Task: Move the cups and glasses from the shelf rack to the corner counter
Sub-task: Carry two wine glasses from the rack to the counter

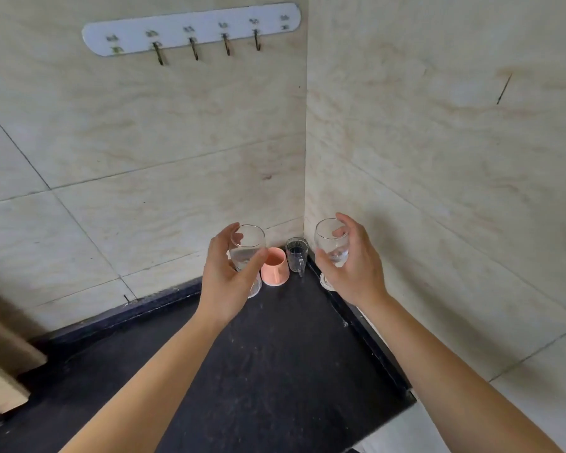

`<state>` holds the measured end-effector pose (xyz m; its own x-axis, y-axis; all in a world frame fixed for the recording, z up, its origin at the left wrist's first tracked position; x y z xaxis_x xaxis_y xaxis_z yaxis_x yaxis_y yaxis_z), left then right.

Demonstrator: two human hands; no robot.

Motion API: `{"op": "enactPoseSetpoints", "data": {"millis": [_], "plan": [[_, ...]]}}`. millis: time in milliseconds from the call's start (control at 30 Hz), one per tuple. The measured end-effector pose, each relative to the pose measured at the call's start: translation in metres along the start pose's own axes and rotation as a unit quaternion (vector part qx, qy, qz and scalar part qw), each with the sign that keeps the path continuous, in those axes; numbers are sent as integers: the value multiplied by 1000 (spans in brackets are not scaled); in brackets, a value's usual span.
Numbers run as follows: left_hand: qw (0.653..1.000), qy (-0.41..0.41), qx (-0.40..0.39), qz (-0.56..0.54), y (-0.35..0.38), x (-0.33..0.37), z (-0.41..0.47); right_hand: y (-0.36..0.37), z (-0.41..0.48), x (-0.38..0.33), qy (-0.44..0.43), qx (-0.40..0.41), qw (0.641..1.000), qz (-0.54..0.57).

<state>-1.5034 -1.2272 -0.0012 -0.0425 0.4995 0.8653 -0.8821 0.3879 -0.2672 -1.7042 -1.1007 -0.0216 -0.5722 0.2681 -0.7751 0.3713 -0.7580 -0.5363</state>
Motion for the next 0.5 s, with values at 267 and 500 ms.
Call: {"op": "enactPoseSetpoints", "data": {"millis": [267, 500], "plan": [[997, -70, -24, -24, 28, -76, 13, 49, 20, 56, 97, -62, 991, -62], [984, -159, -77, 22, 84, -156, 19, 104, 46, 128, 189, -123, 974, -5]]}}
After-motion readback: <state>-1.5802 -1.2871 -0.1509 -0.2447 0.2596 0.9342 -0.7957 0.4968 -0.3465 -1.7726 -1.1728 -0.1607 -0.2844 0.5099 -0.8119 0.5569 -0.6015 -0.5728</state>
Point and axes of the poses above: each hand's wrist, its own z-axis towards the middle knuckle, its own y-axis out of the palm, x = y × z, the point moved 2 cm from there along z, towards the middle knuckle, and after that the axes turned 10 degrees about y, right-handed, at the moved point
